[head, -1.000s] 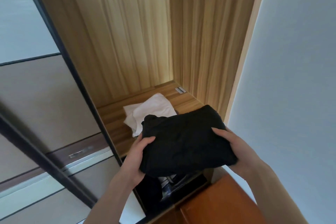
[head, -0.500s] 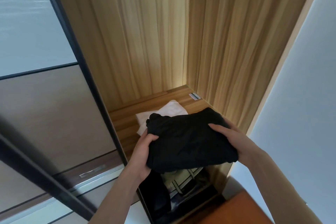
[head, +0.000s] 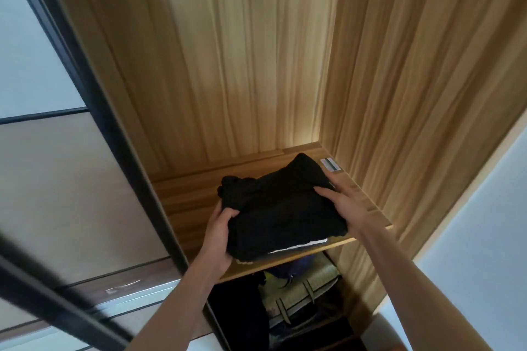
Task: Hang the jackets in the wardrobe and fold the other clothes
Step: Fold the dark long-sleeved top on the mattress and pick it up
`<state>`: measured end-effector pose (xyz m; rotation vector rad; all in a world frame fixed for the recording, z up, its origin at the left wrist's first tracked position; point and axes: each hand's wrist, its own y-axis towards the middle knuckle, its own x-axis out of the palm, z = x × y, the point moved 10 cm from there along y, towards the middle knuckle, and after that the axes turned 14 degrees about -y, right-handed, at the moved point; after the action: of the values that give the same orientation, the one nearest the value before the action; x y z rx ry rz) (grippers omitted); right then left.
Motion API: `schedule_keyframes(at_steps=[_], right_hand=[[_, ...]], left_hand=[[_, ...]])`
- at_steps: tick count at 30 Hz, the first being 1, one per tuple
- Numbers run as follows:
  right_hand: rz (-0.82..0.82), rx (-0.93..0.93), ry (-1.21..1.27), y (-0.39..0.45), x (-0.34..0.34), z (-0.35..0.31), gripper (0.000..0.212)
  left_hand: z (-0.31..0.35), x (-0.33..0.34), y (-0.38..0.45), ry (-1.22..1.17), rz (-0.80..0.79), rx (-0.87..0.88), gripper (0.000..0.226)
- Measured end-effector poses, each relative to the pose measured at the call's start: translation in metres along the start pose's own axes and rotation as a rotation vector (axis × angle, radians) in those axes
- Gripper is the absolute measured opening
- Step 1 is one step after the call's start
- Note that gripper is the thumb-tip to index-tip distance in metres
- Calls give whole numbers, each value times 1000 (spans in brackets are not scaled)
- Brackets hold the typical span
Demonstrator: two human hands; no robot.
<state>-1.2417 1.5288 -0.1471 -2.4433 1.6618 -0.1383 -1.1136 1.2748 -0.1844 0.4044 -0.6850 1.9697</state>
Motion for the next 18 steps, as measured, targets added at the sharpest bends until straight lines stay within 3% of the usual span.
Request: schedule_keyframes(at_steps=[5, 15, 18], right_hand=[[-87, 17, -101, 53, 5, 17, 46], [-27, 162, -233, 105, -5, 75, 39], [6, 152, -279, 103, -4, 81, 44]], left_hand=[[-8, -6, 24, -39, 112, 0, 37], [-46, -36, 63, 36, 248, -169, 40], [-46, -53, 71, 28, 313, -135, 38]])
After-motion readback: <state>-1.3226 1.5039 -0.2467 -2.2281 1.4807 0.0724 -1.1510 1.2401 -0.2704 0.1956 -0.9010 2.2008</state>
